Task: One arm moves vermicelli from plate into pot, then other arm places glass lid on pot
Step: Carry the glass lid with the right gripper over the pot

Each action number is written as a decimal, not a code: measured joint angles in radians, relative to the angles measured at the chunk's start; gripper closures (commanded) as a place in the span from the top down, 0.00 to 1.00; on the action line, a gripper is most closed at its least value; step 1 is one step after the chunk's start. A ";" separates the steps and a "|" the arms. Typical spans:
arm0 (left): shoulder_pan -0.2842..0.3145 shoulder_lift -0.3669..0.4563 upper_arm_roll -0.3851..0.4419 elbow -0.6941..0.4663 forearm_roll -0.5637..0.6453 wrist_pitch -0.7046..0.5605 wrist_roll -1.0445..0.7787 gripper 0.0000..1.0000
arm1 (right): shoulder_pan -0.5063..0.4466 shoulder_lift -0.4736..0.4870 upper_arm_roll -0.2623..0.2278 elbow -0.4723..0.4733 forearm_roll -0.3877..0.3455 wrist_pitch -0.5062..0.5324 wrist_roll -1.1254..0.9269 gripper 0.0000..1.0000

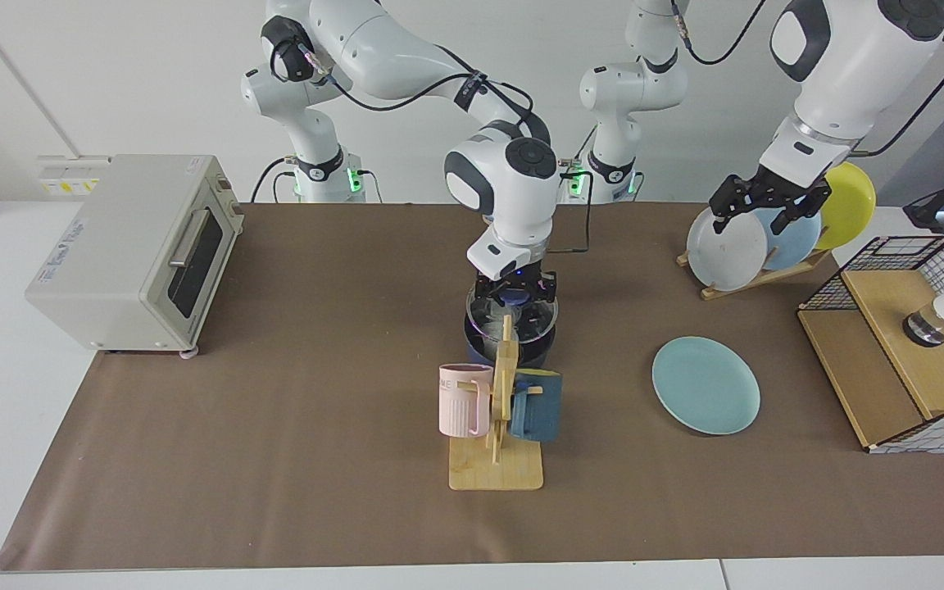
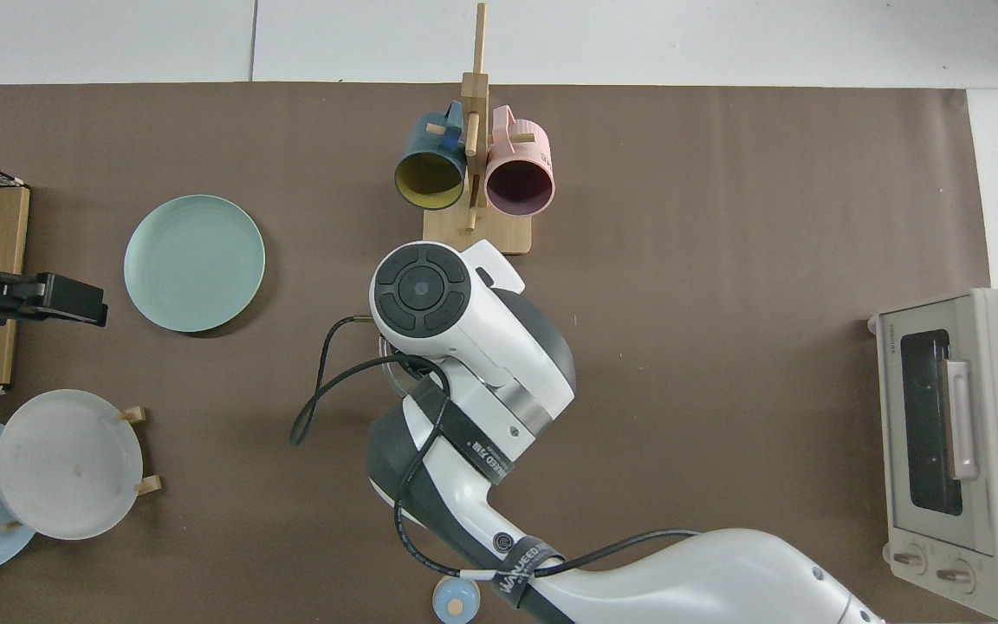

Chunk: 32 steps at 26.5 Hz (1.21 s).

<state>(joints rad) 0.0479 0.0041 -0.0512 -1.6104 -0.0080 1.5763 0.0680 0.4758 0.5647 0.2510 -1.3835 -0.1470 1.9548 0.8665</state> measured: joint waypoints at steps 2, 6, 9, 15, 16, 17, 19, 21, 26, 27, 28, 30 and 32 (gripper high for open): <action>0.000 0.000 0.001 0.000 0.000 -0.001 0.000 1.00 | 0.000 0.007 -0.003 0.006 0.000 0.000 0.000 0.00; 0.000 0.000 0.003 -0.001 0.000 0.000 0.000 1.00 | 0.000 0.019 -0.009 0.020 -0.001 0.000 0.000 0.00; 0.000 -0.001 0.003 0.000 0.000 0.000 0.000 1.00 | -0.002 0.028 -0.013 0.029 -0.001 0.000 0.000 0.00; 0.000 -0.002 0.002 0.000 0.000 0.000 0.000 1.00 | -0.005 0.040 -0.016 0.047 -0.002 -0.001 0.000 0.00; 0.000 -0.002 0.002 0.000 0.000 0.000 0.000 1.00 | -0.007 0.041 -0.016 0.049 -0.002 -0.001 0.000 0.00; 0.000 -0.002 0.002 0.000 0.000 0.000 0.000 1.00 | -0.008 0.043 -0.016 0.052 -0.002 -0.001 0.000 0.00; 0.000 -0.002 0.002 0.000 0.000 0.000 0.000 1.00 | -0.010 0.045 -0.016 0.056 -0.002 -0.004 0.000 0.00; 0.000 -0.002 0.002 0.000 0.000 0.000 0.000 1.00 | -0.010 0.048 -0.016 0.061 -0.002 -0.005 0.000 0.00; 0.000 -0.002 0.002 0.000 0.000 0.000 0.000 1.00 | -0.010 0.065 -0.015 0.080 -0.002 -0.005 0.000 0.00; 0.000 -0.003 0.002 0.000 0.000 0.000 0.000 1.00 | -0.010 0.070 -0.015 0.083 -0.002 -0.006 0.000 0.00; 0.000 -0.003 0.002 0.000 0.000 0.000 0.000 1.00 | -0.010 0.074 -0.015 0.088 -0.002 -0.008 0.000 0.00; 0.000 -0.003 0.002 0.000 0.000 0.000 0.000 1.00 | -0.010 0.080 -0.014 0.098 -0.002 -0.018 0.000 0.00; 0.000 -0.003 0.002 0.000 0.000 0.000 0.000 1.00 | -0.010 0.084 -0.014 0.106 -0.002 -0.025 0.000 0.00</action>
<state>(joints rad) 0.0477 0.0014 -0.0489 -1.6106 -0.0080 1.5767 0.0680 0.4654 0.6492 0.2372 -1.2777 -0.1488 1.9302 0.8665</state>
